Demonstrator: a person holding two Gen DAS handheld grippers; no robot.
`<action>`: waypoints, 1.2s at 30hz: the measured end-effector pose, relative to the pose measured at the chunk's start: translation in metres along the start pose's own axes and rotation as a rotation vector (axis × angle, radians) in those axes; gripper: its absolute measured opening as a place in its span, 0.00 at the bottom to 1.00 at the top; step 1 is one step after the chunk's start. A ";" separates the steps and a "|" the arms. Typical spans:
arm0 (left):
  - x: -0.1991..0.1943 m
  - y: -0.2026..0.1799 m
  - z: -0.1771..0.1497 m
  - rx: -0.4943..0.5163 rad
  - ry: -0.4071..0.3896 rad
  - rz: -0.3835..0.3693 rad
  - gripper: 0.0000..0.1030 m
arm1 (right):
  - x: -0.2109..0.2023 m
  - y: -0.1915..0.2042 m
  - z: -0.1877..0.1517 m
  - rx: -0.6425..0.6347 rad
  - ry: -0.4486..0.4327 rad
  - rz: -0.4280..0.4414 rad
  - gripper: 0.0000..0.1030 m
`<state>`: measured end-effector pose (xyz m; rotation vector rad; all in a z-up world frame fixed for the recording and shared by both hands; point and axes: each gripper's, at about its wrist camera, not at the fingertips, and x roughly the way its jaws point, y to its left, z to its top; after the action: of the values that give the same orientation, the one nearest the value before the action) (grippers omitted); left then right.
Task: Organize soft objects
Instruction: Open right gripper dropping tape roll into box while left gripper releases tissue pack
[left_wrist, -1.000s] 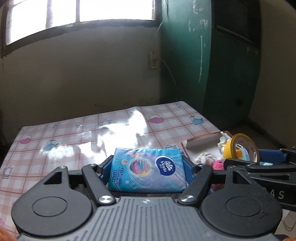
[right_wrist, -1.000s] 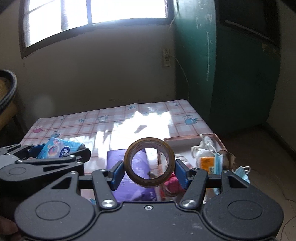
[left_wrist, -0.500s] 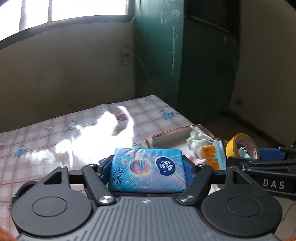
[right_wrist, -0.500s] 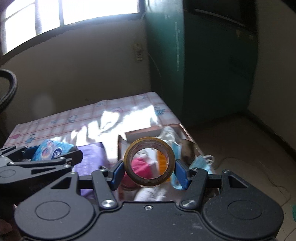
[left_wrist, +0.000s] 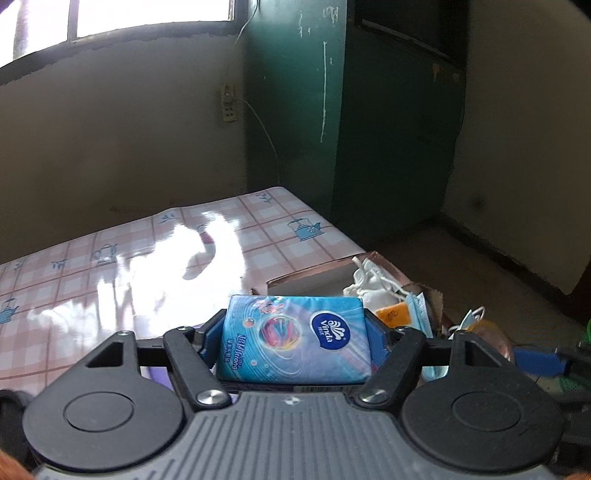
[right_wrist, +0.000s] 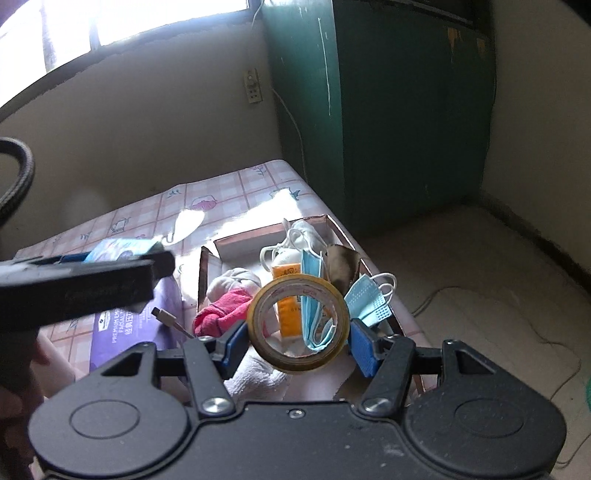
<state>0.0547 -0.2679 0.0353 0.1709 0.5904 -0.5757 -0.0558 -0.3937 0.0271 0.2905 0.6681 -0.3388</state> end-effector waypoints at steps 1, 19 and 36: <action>0.004 -0.002 0.002 -0.002 0.001 -0.012 0.73 | 0.001 -0.002 -0.001 0.005 -0.002 -0.005 0.74; 0.018 -0.001 0.012 -0.059 -0.012 -0.090 0.92 | -0.015 -0.007 -0.006 0.061 -0.074 -0.024 0.75; -0.070 -0.003 -0.056 -0.134 0.093 0.141 1.00 | -0.042 0.018 -0.030 -0.034 -0.016 0.002 0.76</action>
<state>-0.0216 -0.2203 0.0293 0.1122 0.6994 -0.3917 -0.0961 -0.3571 0.0347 0.2560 0.6573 -0.3269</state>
